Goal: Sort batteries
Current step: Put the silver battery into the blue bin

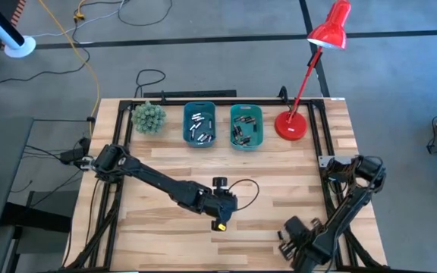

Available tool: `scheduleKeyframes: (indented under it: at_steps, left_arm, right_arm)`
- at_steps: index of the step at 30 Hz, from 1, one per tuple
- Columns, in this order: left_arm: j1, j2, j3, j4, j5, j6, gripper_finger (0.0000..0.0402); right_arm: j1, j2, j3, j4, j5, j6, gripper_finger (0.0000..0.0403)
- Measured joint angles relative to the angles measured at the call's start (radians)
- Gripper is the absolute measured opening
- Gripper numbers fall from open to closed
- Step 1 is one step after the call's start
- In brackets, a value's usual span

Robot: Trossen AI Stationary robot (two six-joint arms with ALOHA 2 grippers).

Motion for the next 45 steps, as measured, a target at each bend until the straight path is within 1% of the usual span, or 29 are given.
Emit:
scheduleKeyframes:
  at_steps: [5, 8, 12, 14, 16, 19, 21, 25, 28, 31, 34, 37, 42, 45]
  left_arm:
    - [-0.012, 0.000, -0.090, 0.026, 0.000, -0.111, 0.0129]
    - [-0.030, -0.010, -0.143, 0.051, -0.002, -0.193, 0.0128]
    - [-0.070, -0.053, -0.231, 0.138, -0.070, -0.284, 0.0127]
    - [-0.092, -0.091, -0.290, 0.201, -0.118, -0.321, 0.0127]
    - [-0.115, -0.133, -0.355, 0.252, -0.161, -0.351, 0.0127]
    - [-0.134, -0.200, -0.456, 0.300, -0.180, -0.385, 0.0127]
    - [-0.140, -0.253, -0.526, 0.321, -0.204, -0.417, 0.0127]
    - [-0.141, -0.367, -0.674, 0.342, -0.255, -0.463, 0.0127]
    - [-0.136, -0.469, -0.785, 0.362, -0.275, -0.475, 0.0127]
    - [-0.125, -0.579, -0.903, 0.384, -0.280, -0.475, 0.0127]
    - [-0.104, -0.700, -1.011, 0.390, -0.283, -0.474, 0.0127]
    - [-0.074, -0.827, -1.109, 0.393, -0.284, -0.445, 0.0127]
    - [-0.002, -1.034, -1.233, 0.389, -0.283, -0.364, 0.0127]
    - [0.042, -1.144, -1.285, 0.387, -0.275, -0.319, 0.0127]
  right_arm:
    - [0.001, -0.043, -0.001, -0.161, -0.004, -0.008, 0.0013]
    - [0.001, -0.076, -0.002, -0.230, 0.000, -0.061, 0.0013]
    - [-0.024, -0.132, -0.004, -0.262, 0.077, -0.140, 0.0013]
    - [-0.060, -0.166, -0.024, -0.234, 0.117, -0.196, 0.0013]
    - [-0.107, -0.199, -0.055, -0.193, 0.138, -0.259, 0.0013]
    - [-0.203, -0.243, -0.088, -0.091, 0.171, -0.402, 0.0013]
    - [-0.285, -0.269, -0.105, 0.019, 0.192, -0.530, 0.0013]
    - [-0.467, -0.302, -0.117, 0.236, 0.195, -0.812, 0.0013]
    - [-0.608, -0.312, -0.117, 0.384, 0.180, -0.985, 0.0013]
    - [-0.750, -0.310, -0.105, 0.492, 0.114, -1.117, 0.0013]
    - [-0.876, -0.269, -0.029, 0.507, 0.064, -1.214, 0.0012]
    - [-0.969, -0.192, 0.093, 0.493, 0.025, -1.325, 0.0012]
    - [-1.084, 0.002, 0.353, 0.411, -0.033, -1.458, 0.0012]
    - [-1.141, 0.117, 0.479, 0.370, -0.056, -1.479, 0.0012]
